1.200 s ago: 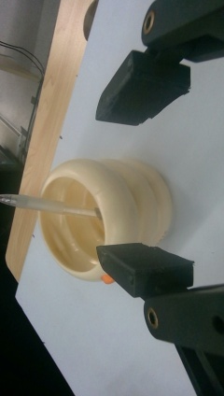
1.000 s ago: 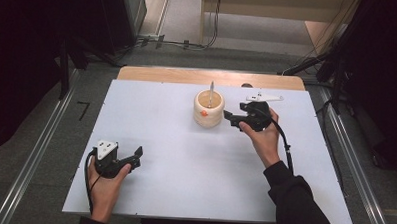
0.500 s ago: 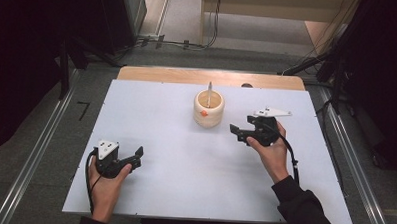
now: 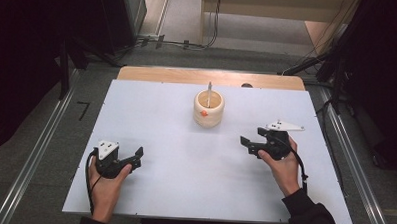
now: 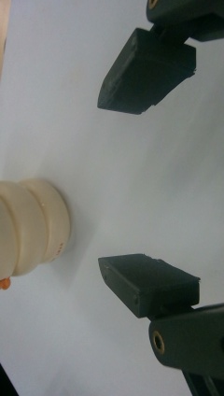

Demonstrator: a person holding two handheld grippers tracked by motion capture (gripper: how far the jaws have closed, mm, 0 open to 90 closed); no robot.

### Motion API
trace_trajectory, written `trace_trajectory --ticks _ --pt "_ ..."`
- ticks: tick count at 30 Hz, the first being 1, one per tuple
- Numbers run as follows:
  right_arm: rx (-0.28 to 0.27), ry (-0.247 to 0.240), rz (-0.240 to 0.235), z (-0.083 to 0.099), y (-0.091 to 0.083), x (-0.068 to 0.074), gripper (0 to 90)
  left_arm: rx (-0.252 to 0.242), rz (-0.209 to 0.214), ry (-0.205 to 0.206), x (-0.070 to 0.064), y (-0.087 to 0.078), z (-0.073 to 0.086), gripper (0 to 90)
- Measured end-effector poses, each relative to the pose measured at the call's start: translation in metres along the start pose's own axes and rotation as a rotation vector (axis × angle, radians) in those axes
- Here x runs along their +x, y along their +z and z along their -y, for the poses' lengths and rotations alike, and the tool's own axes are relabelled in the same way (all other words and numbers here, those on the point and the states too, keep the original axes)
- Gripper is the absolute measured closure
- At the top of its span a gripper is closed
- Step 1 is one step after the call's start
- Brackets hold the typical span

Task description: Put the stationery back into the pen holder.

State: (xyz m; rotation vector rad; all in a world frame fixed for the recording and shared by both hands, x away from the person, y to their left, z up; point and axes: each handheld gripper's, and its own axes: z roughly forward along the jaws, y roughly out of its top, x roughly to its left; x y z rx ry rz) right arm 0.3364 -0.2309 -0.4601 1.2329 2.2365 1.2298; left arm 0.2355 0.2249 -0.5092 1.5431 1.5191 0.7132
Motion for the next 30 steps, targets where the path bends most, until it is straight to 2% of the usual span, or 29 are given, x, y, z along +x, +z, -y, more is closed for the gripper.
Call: trace_trajectory --ticks 12,30 --pt "0.001 0.024 0.044 0.019 -0.017 -0.016 18.9 0.000 -0.003 0.001 -0.001 -0.001 0.000 11.5" --pt "-0.001 0.054 0.105 0.040 -0.047 -0.031 18.9 -0.004 -0.002 0.006 -0.002 -0.003 0.000 11.6"
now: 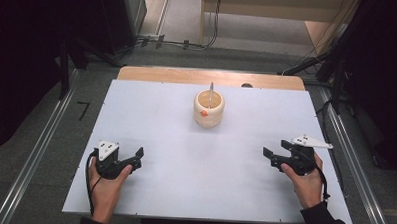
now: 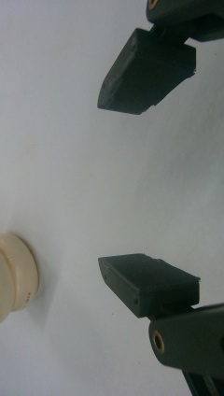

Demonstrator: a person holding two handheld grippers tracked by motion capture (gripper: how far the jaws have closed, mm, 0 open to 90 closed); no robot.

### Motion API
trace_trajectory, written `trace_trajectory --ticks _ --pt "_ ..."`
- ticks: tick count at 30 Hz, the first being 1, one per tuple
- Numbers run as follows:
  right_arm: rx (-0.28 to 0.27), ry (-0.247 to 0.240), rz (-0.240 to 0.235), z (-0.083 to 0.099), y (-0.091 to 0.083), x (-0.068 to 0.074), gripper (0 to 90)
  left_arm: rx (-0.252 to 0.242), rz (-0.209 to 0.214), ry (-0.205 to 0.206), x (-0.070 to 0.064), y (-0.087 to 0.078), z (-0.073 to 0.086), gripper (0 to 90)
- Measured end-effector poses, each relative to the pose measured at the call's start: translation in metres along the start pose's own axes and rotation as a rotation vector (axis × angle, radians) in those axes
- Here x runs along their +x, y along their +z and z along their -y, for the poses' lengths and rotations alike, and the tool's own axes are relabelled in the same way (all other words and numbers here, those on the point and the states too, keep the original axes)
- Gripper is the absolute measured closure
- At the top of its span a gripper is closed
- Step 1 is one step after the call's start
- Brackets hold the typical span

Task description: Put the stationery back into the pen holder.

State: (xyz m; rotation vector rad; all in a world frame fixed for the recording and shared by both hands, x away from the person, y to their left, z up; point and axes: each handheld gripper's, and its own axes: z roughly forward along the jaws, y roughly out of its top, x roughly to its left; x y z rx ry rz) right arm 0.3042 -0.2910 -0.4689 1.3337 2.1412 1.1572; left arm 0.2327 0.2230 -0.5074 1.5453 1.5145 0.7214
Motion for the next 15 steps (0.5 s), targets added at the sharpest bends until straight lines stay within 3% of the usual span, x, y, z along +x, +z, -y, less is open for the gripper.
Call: trace_trajectory --ticks 15 --pt "0.011 0.011 0.054 0.015 -0.017 -0.016 19.0 0.001 0.000 0.006 -0.001 0.000 0.000 11.6"
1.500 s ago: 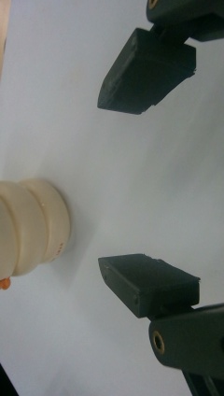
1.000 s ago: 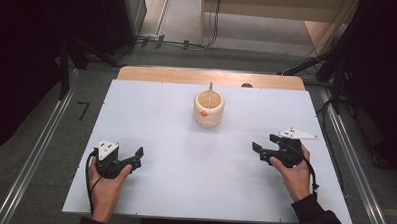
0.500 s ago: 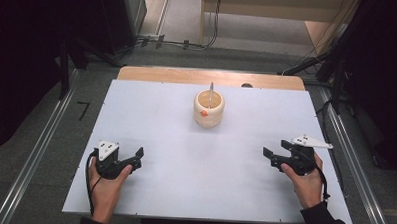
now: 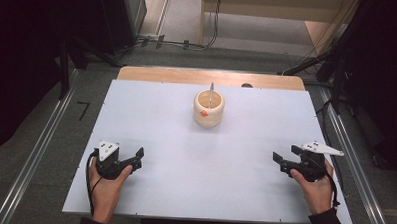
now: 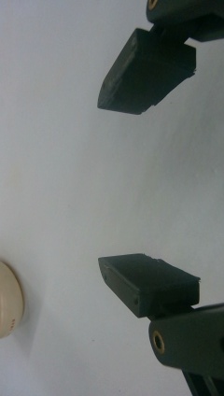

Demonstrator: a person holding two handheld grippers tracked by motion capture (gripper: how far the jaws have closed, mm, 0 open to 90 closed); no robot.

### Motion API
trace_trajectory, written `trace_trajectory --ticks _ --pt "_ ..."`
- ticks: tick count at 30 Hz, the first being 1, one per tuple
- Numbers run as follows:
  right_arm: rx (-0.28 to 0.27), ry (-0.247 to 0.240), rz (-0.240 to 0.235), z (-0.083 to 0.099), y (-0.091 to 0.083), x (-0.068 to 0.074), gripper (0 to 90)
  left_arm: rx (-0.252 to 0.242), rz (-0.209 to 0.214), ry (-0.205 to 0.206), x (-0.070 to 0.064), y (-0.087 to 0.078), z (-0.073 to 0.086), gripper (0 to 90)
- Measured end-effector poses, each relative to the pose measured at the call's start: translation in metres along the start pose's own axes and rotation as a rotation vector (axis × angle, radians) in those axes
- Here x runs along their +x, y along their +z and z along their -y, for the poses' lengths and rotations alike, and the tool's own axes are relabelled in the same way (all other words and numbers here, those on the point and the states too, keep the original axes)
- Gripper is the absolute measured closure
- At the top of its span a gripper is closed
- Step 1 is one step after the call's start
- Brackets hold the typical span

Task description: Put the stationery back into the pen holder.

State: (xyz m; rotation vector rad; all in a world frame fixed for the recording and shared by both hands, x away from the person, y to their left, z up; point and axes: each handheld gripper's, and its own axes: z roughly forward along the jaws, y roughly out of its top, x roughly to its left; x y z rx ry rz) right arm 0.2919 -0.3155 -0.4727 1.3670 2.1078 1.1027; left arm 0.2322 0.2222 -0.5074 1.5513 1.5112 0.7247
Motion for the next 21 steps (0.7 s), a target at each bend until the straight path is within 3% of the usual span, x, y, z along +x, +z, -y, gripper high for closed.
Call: trace_trajectory --ticks 13,21 --pt "0.013 0.000 0.026 0.012 -0.012 -0.007 19.2 0.003 0.005 0.004 -0.002 -0.002 0.001 11.6" --pt "0.019 0.026 0.057 0.022 -0.024 -0.018 19.2 0.003 0.008 0.007 -0.004 -0.003 0.001 11.6"
